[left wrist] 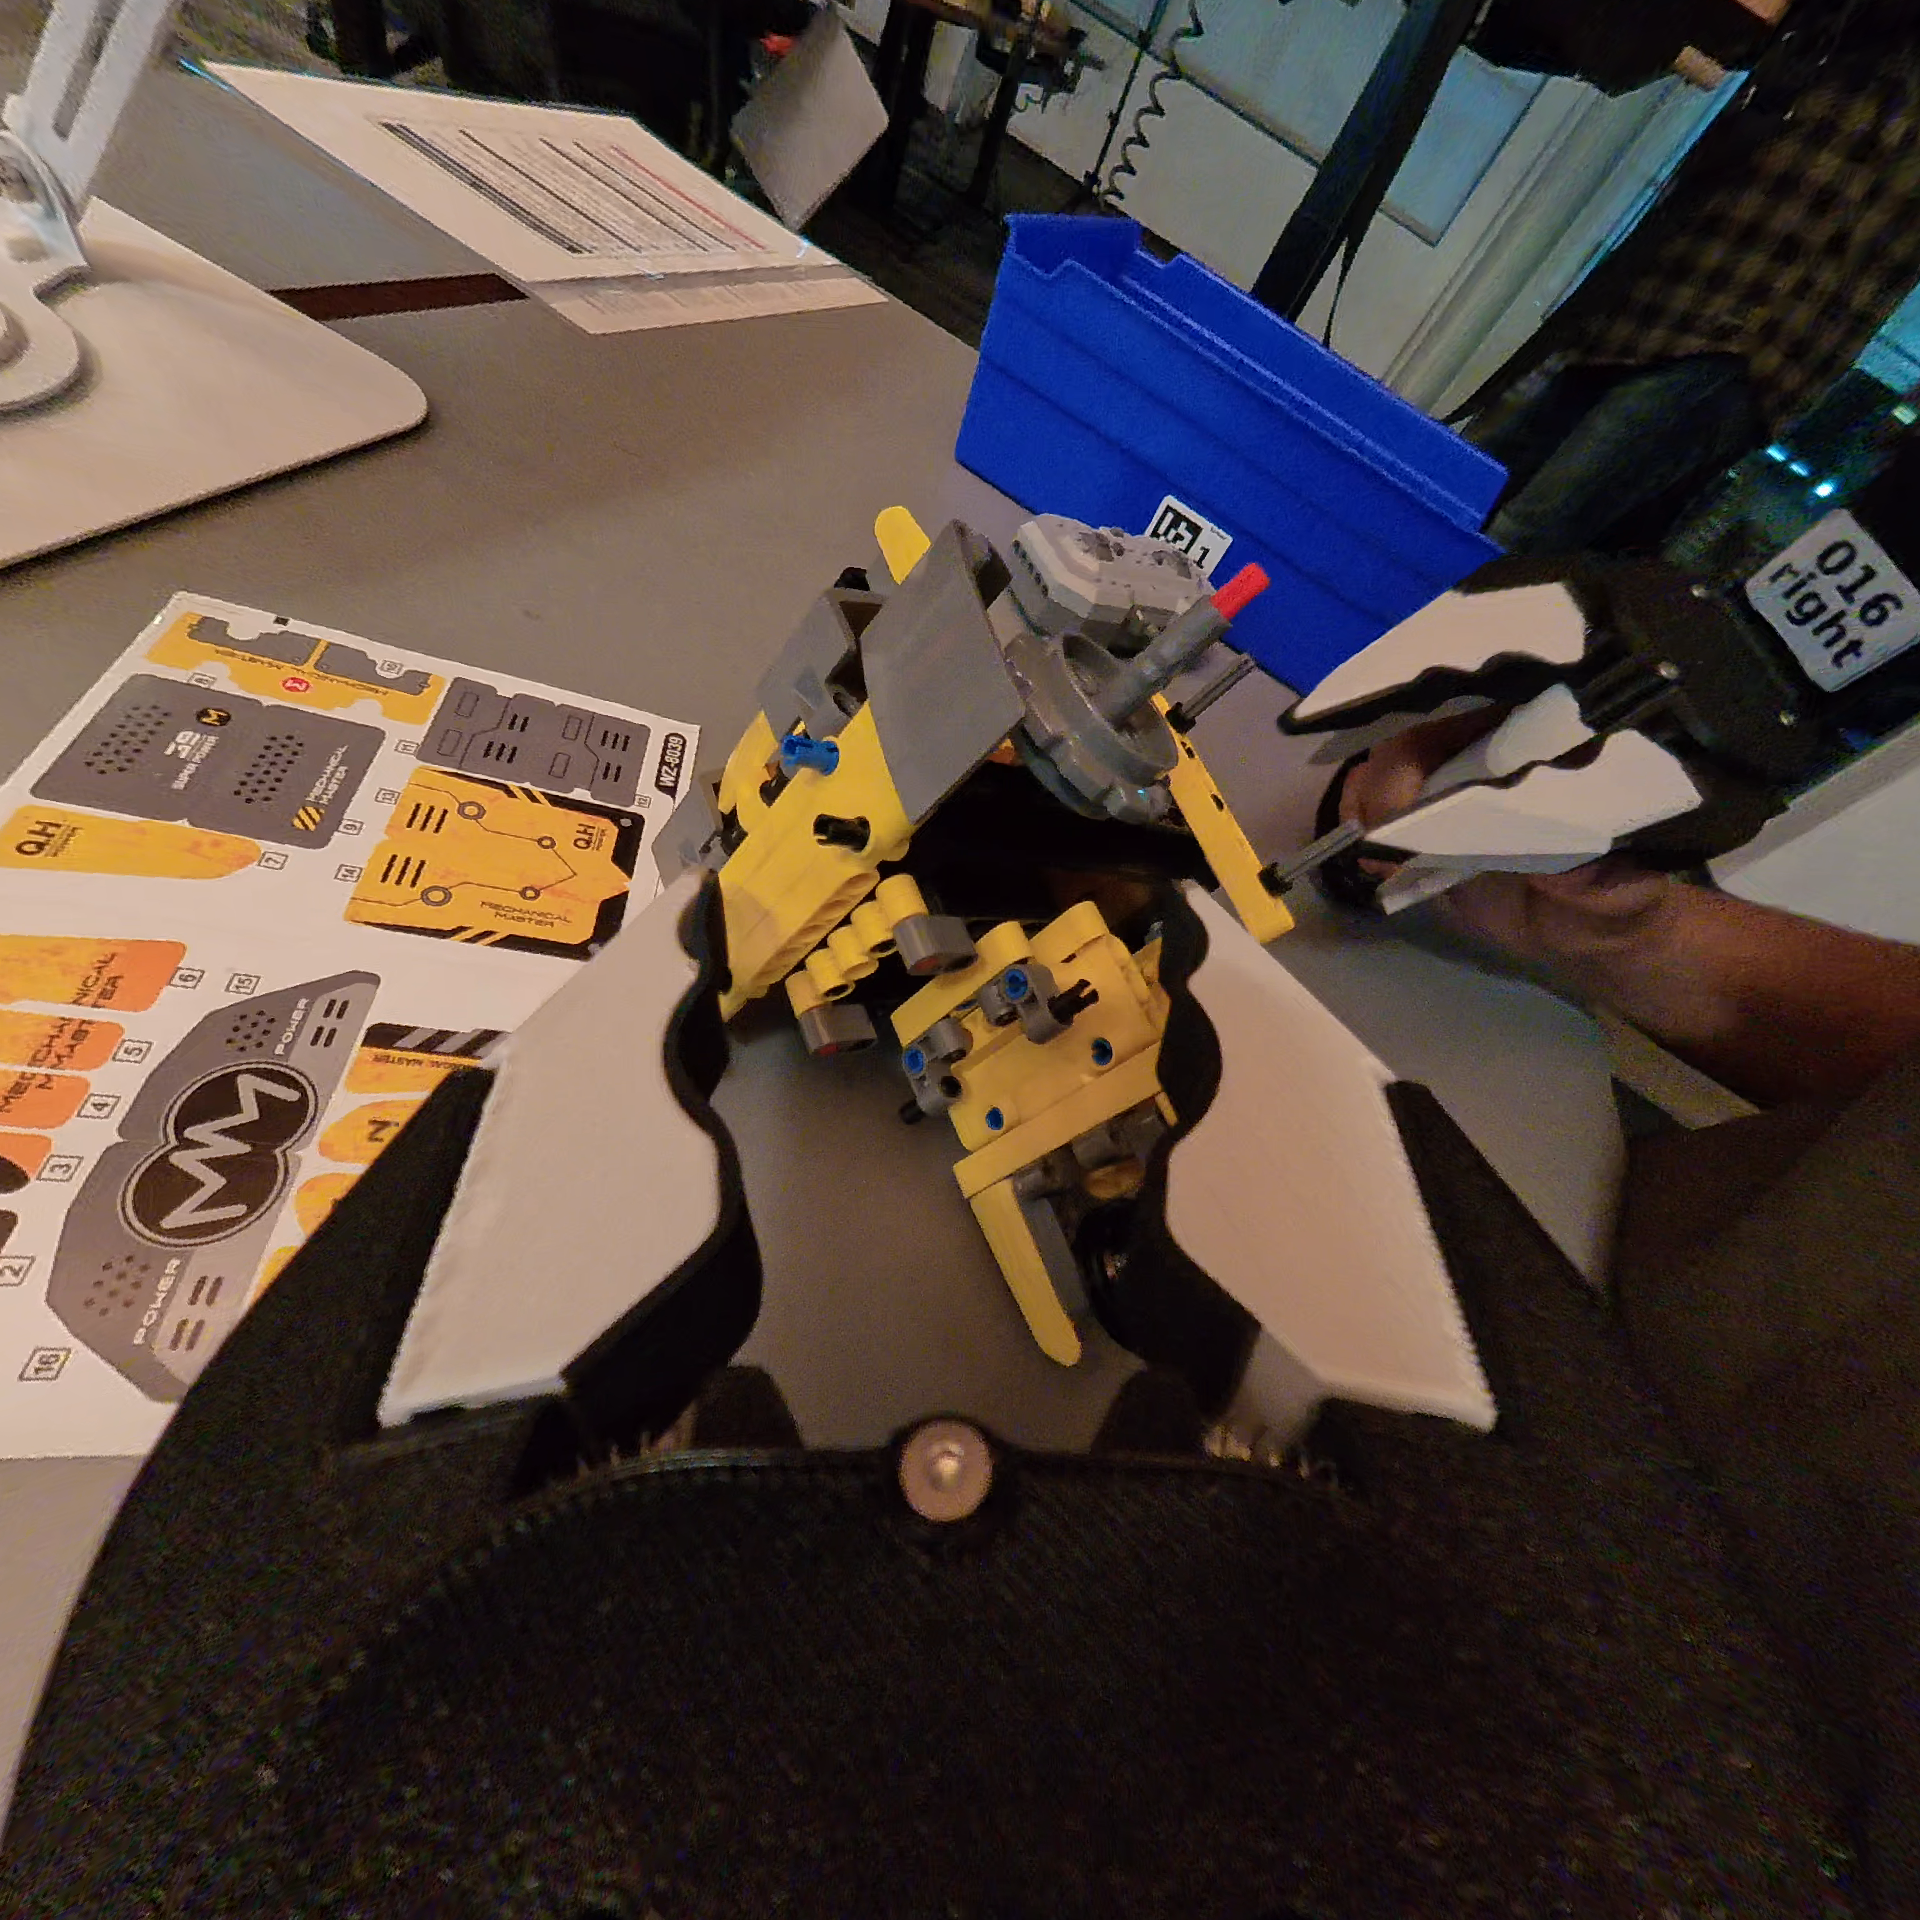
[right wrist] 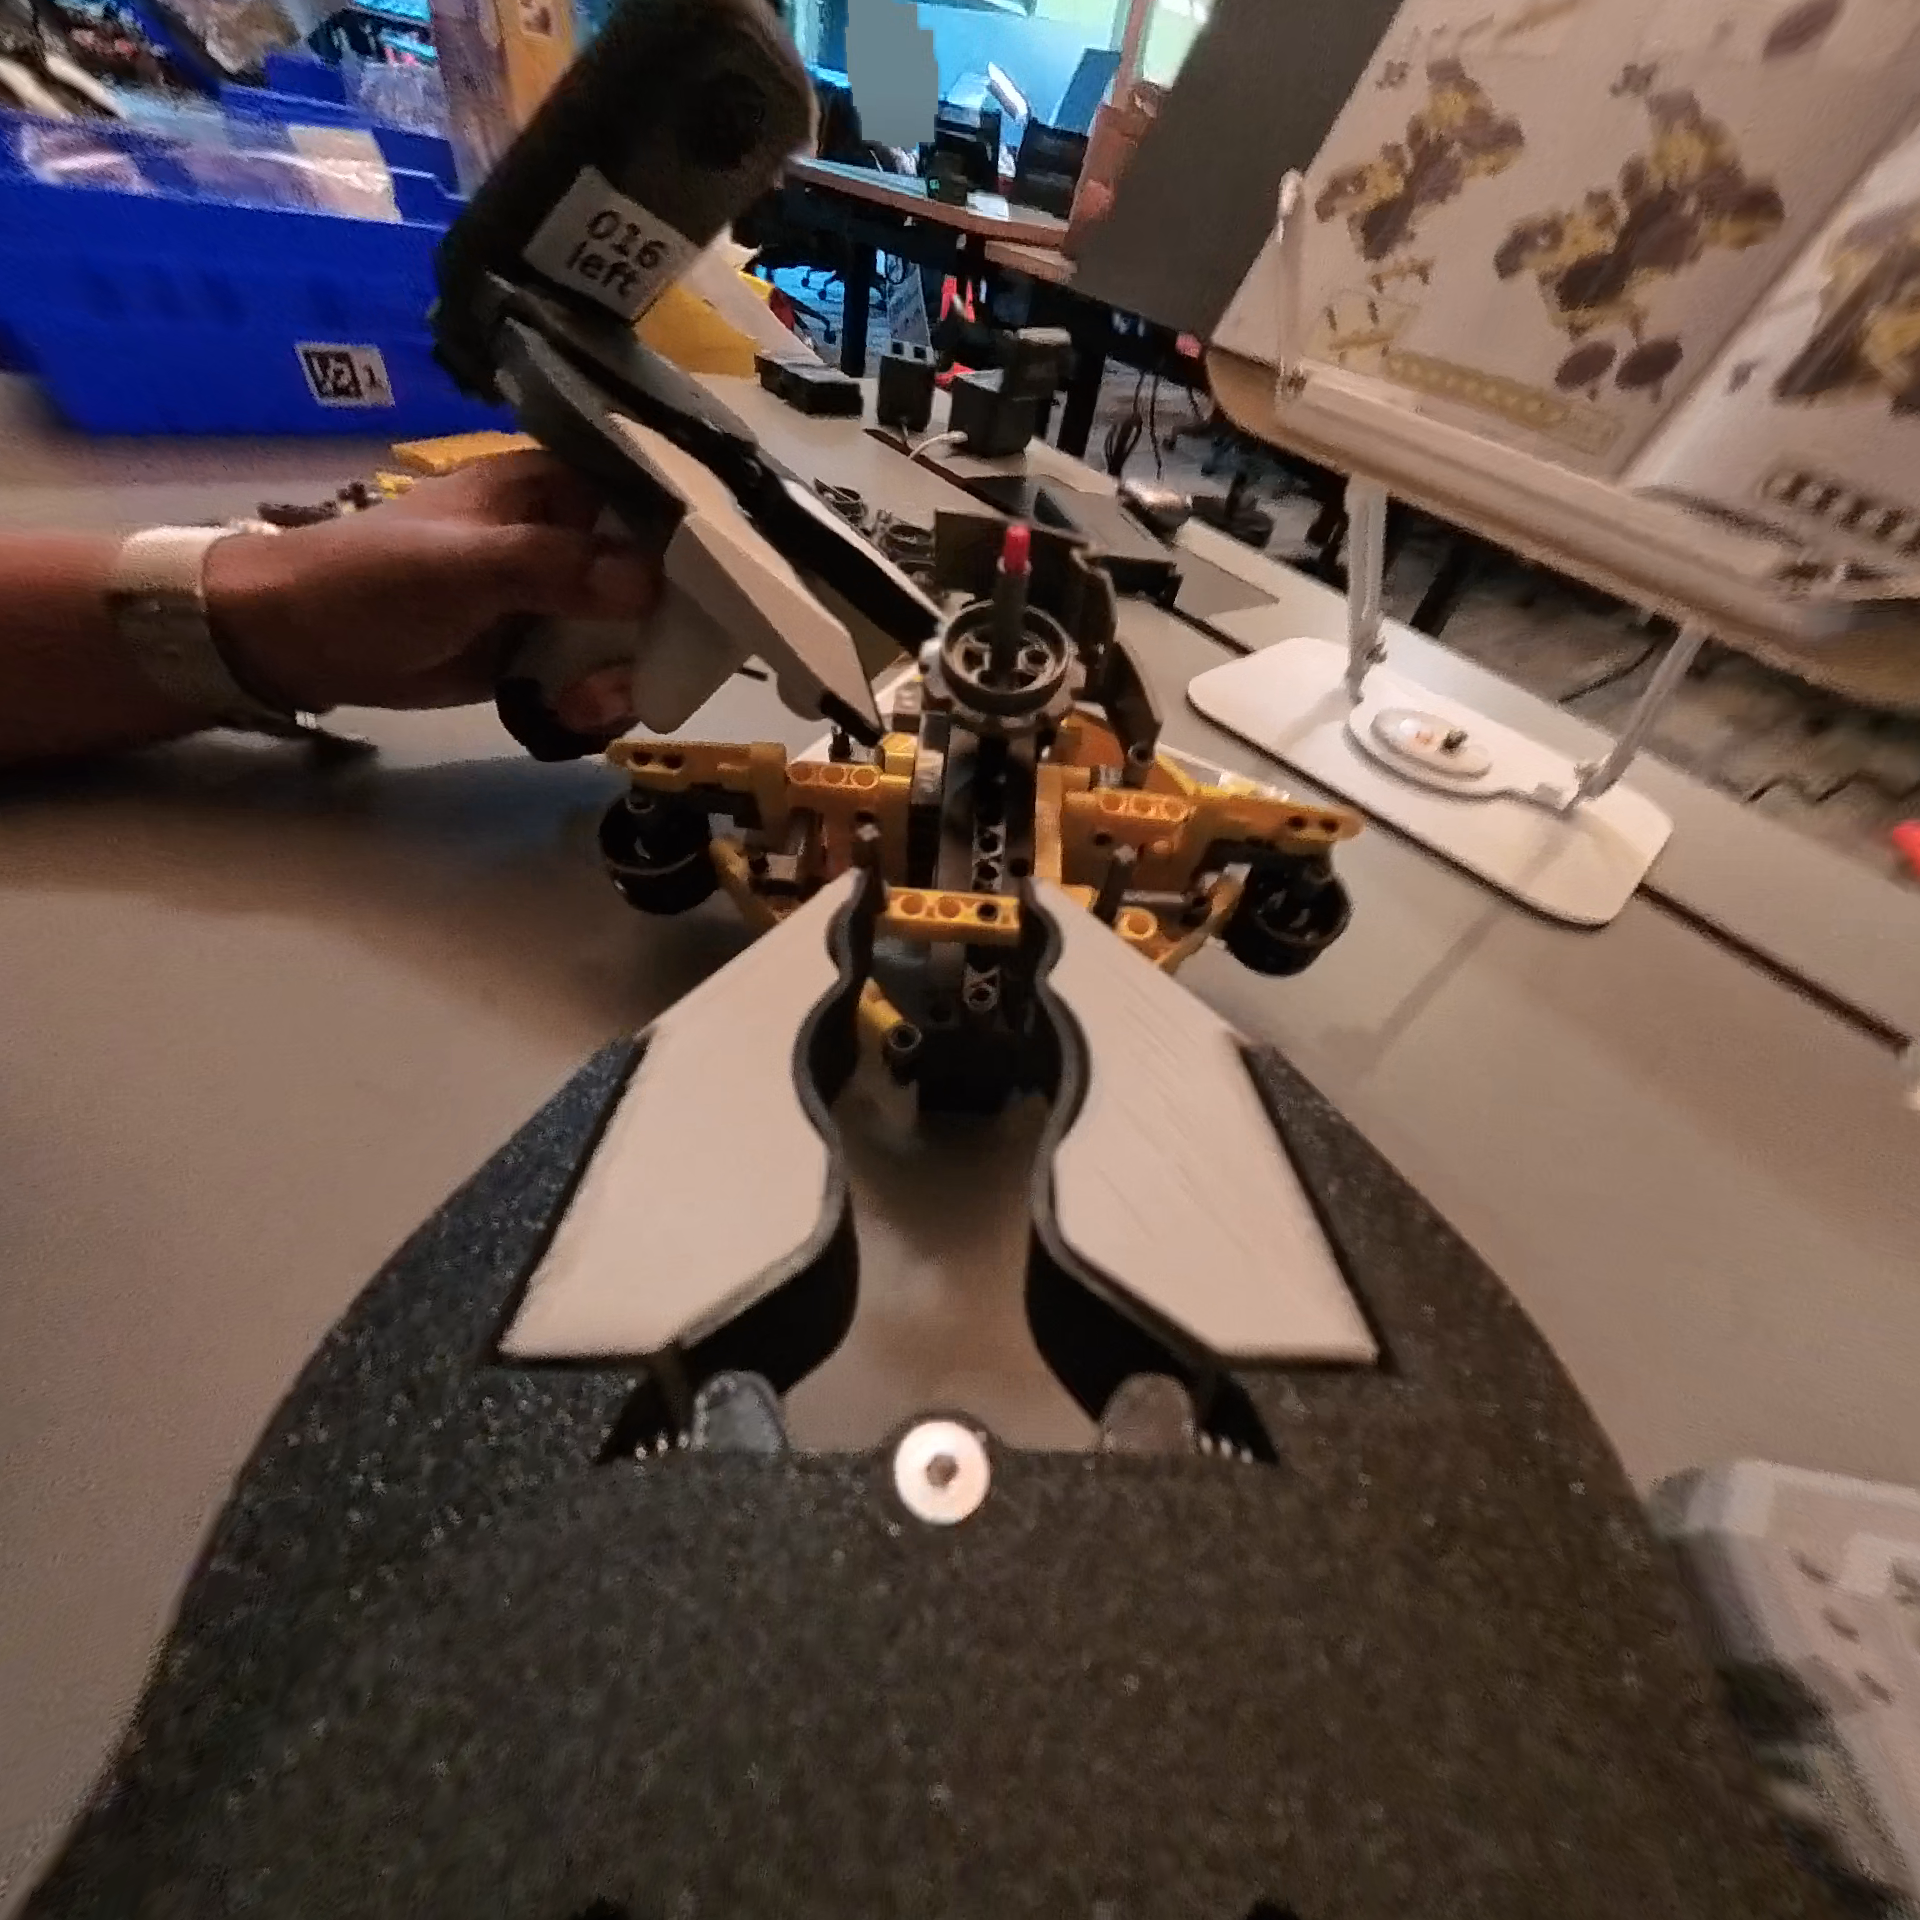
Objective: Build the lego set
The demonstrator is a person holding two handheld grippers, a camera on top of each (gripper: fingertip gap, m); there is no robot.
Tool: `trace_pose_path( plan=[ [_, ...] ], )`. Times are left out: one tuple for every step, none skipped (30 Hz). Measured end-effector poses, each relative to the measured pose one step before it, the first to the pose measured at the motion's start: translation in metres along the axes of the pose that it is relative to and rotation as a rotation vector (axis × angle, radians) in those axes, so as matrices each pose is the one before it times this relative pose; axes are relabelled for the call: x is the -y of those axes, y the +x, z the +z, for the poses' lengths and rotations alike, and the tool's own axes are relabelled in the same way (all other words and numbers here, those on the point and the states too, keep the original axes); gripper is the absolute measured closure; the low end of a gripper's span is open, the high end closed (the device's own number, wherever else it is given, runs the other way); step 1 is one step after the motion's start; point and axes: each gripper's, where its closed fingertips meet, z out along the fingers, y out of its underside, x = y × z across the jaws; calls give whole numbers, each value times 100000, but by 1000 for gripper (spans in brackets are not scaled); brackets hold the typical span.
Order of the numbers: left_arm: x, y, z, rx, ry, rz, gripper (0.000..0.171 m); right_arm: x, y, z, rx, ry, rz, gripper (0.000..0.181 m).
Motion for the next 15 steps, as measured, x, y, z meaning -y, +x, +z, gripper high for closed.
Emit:
trace_pose_path(
  plan=[
    [-8, 14, 26, -268, 93, -270, 90, 315, 37, -264, 448, 1150, -4442, 155],
    [-25, -17, 27, -32, -30, -157, 90, 212, 86, -219, 907, -36, -3391, 154],
    [-45, -43, 10, 111, -148, -85, 90, 98, 100, -188, 1329, -1067, -2164, 151],
    [-38, -51, 18, 99, -152, -70, 90, 64, -34, -163, 2416, -1372, -1448, 147],
    [-21, -22, -1, 18, -83, -89, 90, 49, -207, -172, 3643, -1512, -1187, 143],
    [-5, 6, 2, -90, 1, -97, 90, 4, -350, -148, 4319, -1736, -1301, 141],
    [16, 26, 8, -118, 27, -75, 90, -52, -374, -83, 4343, -1950, -2094, 139],
    [9, 41, 3, -99, -31, -13, 90, -172, -352, 17, 3856, -2342, -3190, 138],
    [4, 46, 6, -46, -95, 139, 90, -333, -244, 121, 2761, -3018, -3735, 138],
    [-2, 30, 1, 155, -148, 283, 90, -466, -110, 194, 1516, -3740, -3705, 140],
    [-2, 0, 9, 306, -170, 413, 90, -506, -48, 256, 835, -3934, -3740, 141],
    [-15, -18, -6, 399, -162, 424, 90, -481, -8, 286, 281, -3718, -3694, 141],
    [-17, -16, 2, 290, -189, 298, 90, -382, 37, 287, -160, -3230, -3383, 141],
    [-19, -17, 11, 187, -133, 144, 90, -222, 42, 263, -342, -2360, -2955, 141],
    [-20, -16, -2, 94, -79, -8, 90, -61, 31, 223, -314, -1406, -2413, 141]
  ],
)
